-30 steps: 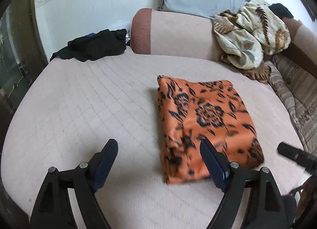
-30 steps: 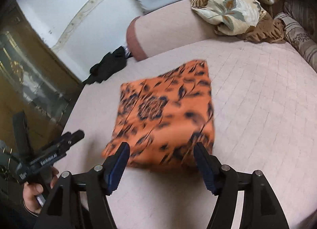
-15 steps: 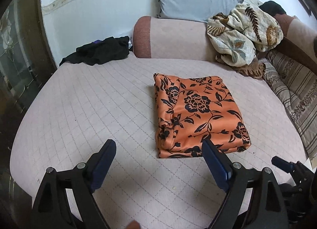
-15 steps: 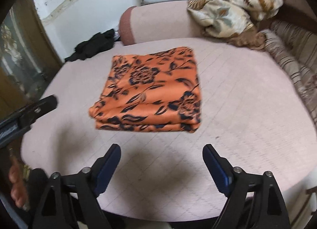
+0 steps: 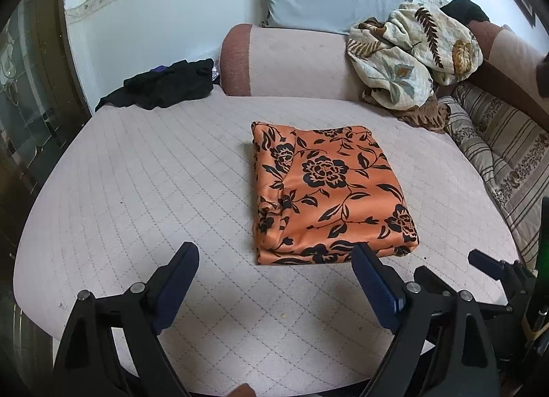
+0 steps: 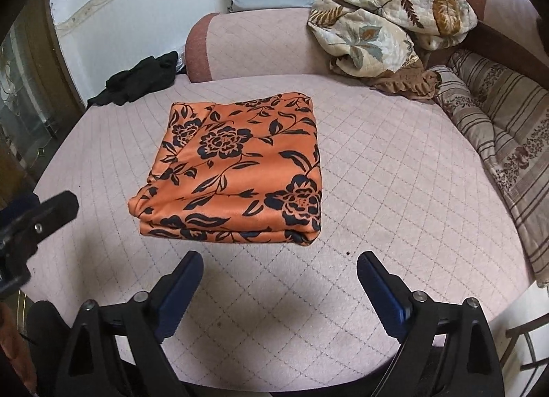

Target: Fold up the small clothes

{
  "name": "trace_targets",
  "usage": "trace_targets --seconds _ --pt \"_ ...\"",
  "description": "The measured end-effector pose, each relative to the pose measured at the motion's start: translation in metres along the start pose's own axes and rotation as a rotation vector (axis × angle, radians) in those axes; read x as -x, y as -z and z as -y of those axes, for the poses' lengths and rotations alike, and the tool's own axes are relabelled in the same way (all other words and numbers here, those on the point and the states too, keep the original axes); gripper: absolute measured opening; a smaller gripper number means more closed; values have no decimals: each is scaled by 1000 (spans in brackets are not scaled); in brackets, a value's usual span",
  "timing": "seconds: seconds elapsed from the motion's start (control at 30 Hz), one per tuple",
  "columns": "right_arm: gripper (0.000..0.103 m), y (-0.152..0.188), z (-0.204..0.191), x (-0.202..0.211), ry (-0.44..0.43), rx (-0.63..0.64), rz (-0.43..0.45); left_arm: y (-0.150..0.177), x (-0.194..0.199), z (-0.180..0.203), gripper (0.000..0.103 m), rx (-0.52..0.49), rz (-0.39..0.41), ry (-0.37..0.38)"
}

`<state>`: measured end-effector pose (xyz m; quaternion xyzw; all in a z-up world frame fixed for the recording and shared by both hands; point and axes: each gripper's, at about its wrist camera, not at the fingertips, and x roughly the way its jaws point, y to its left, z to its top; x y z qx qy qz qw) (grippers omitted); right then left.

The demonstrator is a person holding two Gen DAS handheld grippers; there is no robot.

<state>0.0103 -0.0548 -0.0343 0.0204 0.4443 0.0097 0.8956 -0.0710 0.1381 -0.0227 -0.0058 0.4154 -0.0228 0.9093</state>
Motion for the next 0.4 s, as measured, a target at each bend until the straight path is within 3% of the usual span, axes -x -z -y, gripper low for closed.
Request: trace_targets --seconds 0.4 --pt "93 -17 -7 -10 -8 30 -5 -9 -11 2 100 -7 2 21"
